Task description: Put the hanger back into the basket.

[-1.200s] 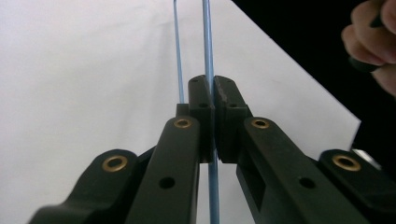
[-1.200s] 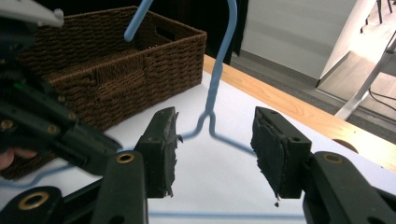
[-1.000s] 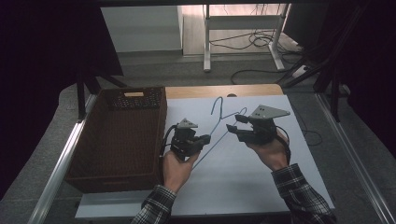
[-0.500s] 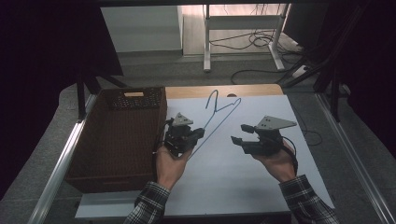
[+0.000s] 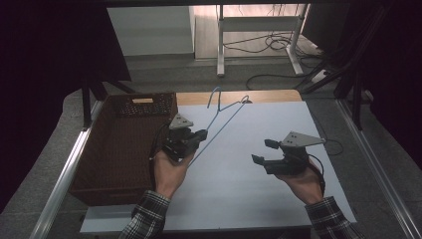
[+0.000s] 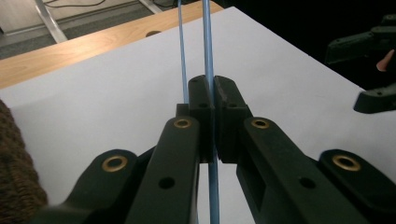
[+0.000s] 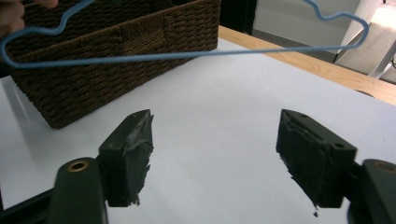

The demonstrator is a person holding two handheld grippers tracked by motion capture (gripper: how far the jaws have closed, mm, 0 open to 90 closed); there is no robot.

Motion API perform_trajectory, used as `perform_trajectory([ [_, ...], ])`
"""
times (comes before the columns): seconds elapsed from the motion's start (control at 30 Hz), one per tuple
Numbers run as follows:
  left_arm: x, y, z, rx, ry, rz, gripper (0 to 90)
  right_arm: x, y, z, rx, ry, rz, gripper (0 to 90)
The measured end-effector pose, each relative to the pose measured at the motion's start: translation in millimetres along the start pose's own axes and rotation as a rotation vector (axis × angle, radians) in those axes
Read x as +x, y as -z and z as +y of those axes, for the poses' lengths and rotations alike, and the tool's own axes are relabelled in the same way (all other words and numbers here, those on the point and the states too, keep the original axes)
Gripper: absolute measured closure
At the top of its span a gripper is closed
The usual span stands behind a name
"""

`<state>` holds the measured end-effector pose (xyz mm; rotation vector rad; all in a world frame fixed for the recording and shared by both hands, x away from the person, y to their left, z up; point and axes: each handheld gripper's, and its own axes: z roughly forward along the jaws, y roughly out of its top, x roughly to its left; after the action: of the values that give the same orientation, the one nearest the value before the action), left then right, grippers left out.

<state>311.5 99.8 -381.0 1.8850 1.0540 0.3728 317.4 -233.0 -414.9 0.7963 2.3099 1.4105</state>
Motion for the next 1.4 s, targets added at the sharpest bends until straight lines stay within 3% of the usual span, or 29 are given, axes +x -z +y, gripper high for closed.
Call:
perform_trajectory([
  [0.4, 21.3, 29.3, 8.1, -0.020, -0.005, 0.044, 87.9, 6.3, 2.1, -19.2, 0.041, -0.017, 0.007, 18.0],
  [0.6, 34.7, 44.2, 7.2, -0.030, 0.012, 0.062, 87.9, 8.6, 6.6, -26.3, 0.055, -0.016, -0.001, 16.4],
  [0.97, 64.3, 75.1, -1.5, -0.055, 0.045, 0.084, 87.9, 12.9, 15.6, -37.1, 0.084, -0.012, -0.012, 15.2],
  [1.4, 96.1, 106.5, -18.9, -0.073, 0.053, 0.104, 87.9, 16.2, 26.7, -48.5, 0.102, -0.015, -0.032, 11.4],
])
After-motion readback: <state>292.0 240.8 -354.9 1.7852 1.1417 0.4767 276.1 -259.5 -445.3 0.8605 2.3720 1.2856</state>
